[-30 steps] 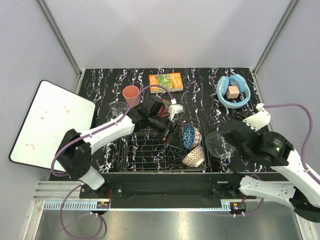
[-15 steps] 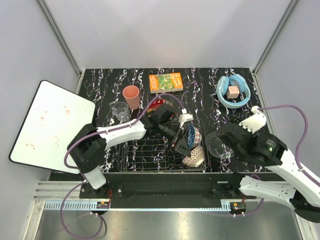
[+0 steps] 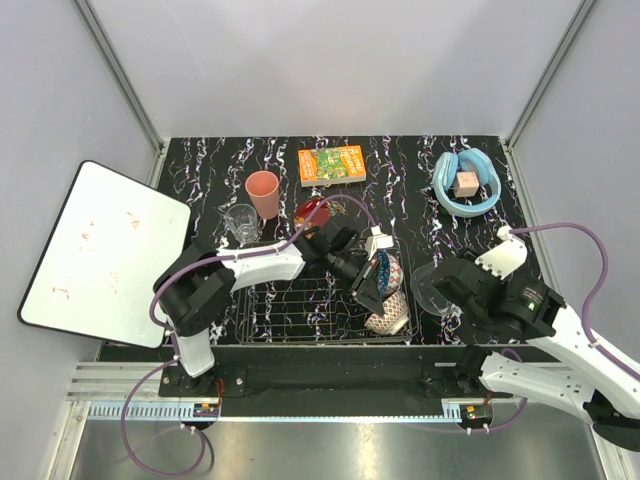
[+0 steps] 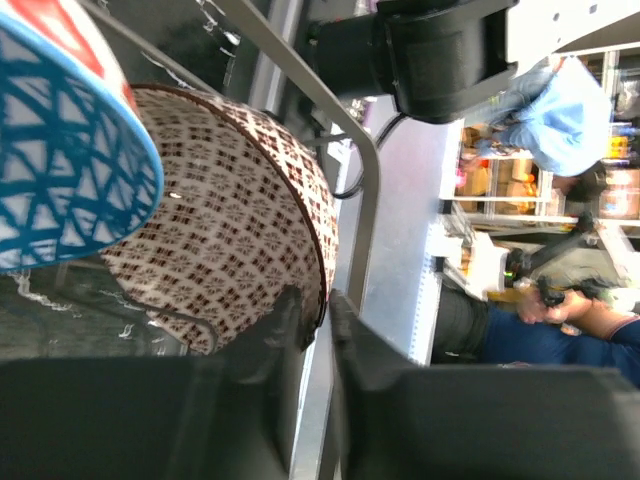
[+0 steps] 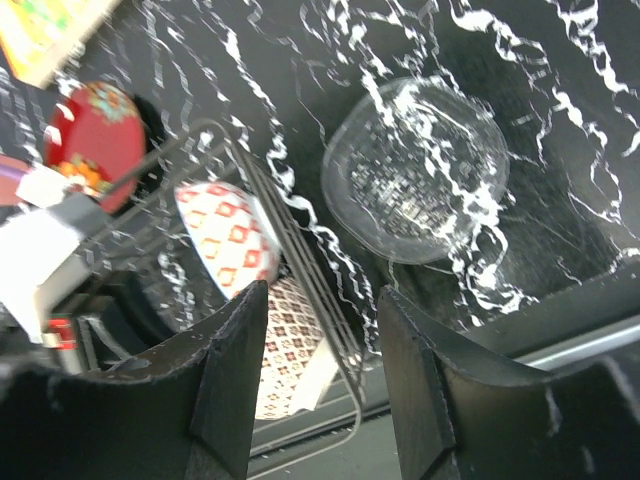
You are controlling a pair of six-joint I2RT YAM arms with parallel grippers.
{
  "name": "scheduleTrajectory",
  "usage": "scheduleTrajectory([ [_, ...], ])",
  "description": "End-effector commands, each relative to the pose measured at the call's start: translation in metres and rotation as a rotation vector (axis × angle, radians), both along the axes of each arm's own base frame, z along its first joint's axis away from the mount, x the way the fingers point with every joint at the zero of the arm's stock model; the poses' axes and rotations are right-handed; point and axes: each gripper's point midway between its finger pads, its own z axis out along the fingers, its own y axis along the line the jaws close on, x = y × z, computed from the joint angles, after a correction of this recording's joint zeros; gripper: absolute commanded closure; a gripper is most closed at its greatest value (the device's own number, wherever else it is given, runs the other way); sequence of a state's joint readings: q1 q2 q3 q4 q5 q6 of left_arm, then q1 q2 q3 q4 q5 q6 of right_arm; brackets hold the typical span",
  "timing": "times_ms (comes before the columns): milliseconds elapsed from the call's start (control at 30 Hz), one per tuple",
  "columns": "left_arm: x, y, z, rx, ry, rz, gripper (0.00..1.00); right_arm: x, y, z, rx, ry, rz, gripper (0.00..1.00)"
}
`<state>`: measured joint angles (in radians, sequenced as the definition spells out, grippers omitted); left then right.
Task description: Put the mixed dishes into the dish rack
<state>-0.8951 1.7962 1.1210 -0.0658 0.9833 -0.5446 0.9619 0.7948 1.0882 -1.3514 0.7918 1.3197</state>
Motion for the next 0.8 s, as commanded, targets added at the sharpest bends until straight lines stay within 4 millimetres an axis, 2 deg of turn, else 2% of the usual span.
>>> scheduleTrajectory([
  [0, 0.003, -0.014, 0.021, -0.082, -0.014, -0.032, 0.97, -0.009, -0.003, -0.017, 0.007, 0.05, -0.009, 0.45],
  [33, 0.005, -0.016, 0.023, -0.096, -0.023, -0.031, 1.0, -0.01, -0.003, -0.019, 0.01, 0.055, -0.006, 0.46],
  [300, 0.006, -0.016, 0.036, -0.129, -0.023, 0.016, 1.0, -0.019, -0.004, -0.04, 0.009, 0.105, 0.0, 0.47],
  [633, 0.003, -0.014, 0.054, -0.186, 0.234, 0.13, 1.0, -0.02, 0.002, -0.06, -0.021, 0.159, 0.01, 0.48],
  [767, 0.004, -0.014, 0.066, -0.239, 0.237, 0.129, 1.0, -0.021, 0.015, -0.079, -0.031, 0.21, 0.051, 0.5],
])
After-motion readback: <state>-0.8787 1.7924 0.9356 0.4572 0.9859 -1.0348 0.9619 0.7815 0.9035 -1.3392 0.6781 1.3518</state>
